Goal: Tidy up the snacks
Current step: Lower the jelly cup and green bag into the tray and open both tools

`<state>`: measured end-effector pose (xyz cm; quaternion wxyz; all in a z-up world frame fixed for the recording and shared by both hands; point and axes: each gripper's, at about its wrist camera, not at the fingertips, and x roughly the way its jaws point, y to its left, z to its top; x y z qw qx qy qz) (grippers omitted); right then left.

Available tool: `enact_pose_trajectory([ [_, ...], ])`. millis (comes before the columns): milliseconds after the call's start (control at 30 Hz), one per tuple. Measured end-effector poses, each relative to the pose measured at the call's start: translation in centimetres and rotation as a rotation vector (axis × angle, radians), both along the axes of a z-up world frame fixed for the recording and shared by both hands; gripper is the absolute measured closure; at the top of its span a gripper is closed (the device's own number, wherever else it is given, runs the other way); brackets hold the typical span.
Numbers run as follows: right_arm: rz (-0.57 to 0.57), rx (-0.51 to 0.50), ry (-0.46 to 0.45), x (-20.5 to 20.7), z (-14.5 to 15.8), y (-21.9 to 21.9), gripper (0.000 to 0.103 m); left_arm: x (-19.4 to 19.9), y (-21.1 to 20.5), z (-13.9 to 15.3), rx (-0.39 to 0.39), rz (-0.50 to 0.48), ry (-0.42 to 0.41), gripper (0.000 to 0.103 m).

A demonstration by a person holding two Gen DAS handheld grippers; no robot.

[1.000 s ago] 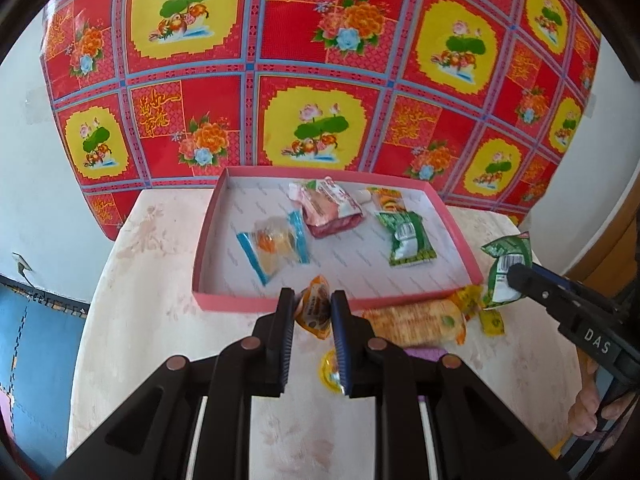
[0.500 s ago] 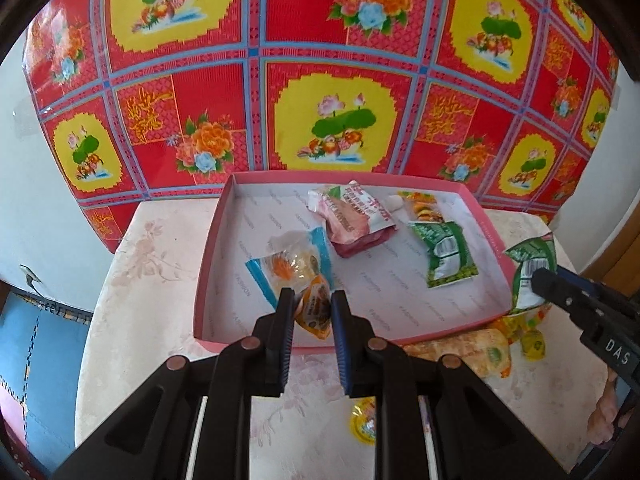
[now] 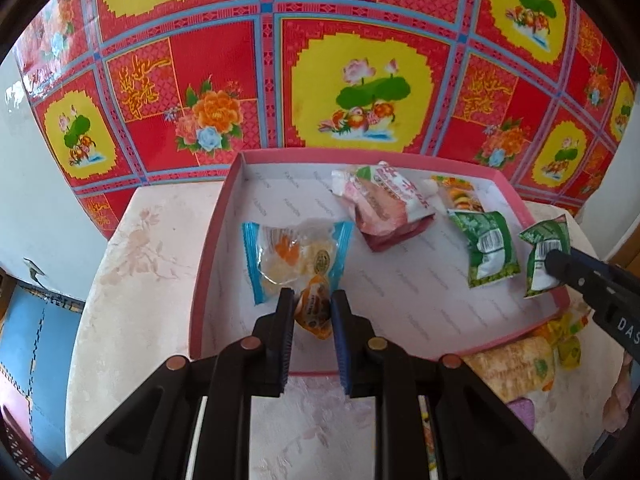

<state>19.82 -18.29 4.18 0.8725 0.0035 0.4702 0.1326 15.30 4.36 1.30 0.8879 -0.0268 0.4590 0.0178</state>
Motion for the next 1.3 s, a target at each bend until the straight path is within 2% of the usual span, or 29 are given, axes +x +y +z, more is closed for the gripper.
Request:
enact_pose_trajectory([
  [500,-0.014,0.004,0.014,2.8,-2.1,0.2,0.070,1.9,0.7,-0.3,-0.025,0.025,-0.022,0.083],
  [667,0.004,0.020,0.001,3.2,-2.3,0.4,0.070,2.5,1.2,-1.2,-0.055,0.036,0.009,0.082],
  [1000,0.003,0.060,0.023,4.2,-3.0,0.6,0.070,3.0,1.2,-2.0,-0.045,0.039,0.022,0.082],
  [1200,0.011,0.042,0.025,4.4,-3.0,0.7,0.069,3.6,1.0,-2.0,-0.045,0.046,0.024,0.082],
  [1267,0.012,0.039,0.030,4.5,-3.1,0.8,0.069,3.9,1.1,-1.8,-0.051,0.045,0.029,0.079],
  [1300,0.013,0.039,0.031,4.6,-3.1,0.9,0.069,3.9,1.1,-1.8,-0.062,0.045,0.032,0.075],
])
